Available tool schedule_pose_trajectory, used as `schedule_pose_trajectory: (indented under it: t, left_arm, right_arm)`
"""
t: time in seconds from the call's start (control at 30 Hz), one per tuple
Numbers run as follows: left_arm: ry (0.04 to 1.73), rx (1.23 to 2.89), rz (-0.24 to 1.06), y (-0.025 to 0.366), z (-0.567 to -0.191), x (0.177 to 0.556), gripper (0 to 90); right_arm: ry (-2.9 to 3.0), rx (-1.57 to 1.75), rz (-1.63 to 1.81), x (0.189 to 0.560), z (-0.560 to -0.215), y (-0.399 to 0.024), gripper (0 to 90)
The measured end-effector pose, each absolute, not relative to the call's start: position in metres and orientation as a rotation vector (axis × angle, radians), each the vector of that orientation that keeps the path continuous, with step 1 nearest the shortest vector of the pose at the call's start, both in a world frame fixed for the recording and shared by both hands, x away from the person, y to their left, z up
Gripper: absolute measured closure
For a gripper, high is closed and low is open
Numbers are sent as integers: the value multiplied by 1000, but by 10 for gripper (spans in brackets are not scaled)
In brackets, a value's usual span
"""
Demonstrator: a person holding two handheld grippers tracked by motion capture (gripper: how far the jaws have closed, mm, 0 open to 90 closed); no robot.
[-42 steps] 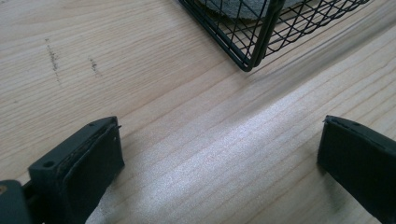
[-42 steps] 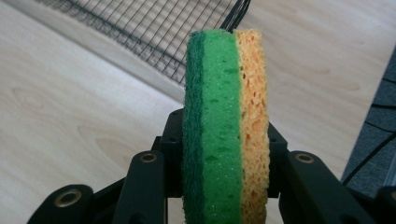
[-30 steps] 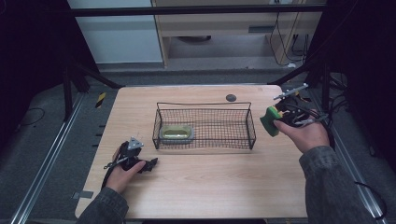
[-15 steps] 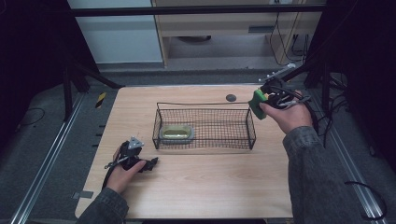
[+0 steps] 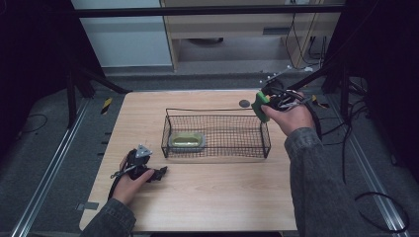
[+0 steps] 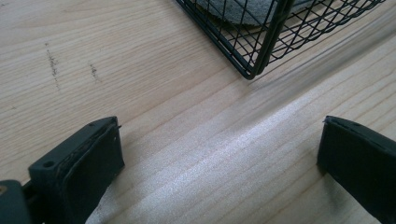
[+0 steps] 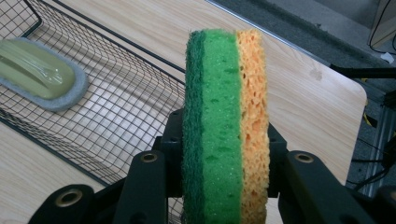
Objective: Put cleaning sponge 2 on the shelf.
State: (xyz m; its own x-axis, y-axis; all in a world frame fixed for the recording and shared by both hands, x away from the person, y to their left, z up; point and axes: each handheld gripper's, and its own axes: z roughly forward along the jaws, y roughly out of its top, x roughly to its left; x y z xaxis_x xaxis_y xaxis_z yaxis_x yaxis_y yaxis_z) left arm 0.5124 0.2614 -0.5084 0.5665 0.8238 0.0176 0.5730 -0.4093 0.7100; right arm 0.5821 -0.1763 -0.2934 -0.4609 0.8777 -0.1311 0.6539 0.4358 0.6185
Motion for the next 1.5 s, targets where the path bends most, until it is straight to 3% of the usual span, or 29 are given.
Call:
schedule_pose_trajectory:
  t: [0.4, 1.5]
  left_arm:
    - [1109, 2136, 484, 262, -508, 513, 0]
    - [1100, 2137, 482, 262, -508, 514, 0]
  right_arm:
    - [2290, 1264, 691, 589, -309, -157, 642]
    - [2320, 1334, 628, 599, -367, -167, 642]
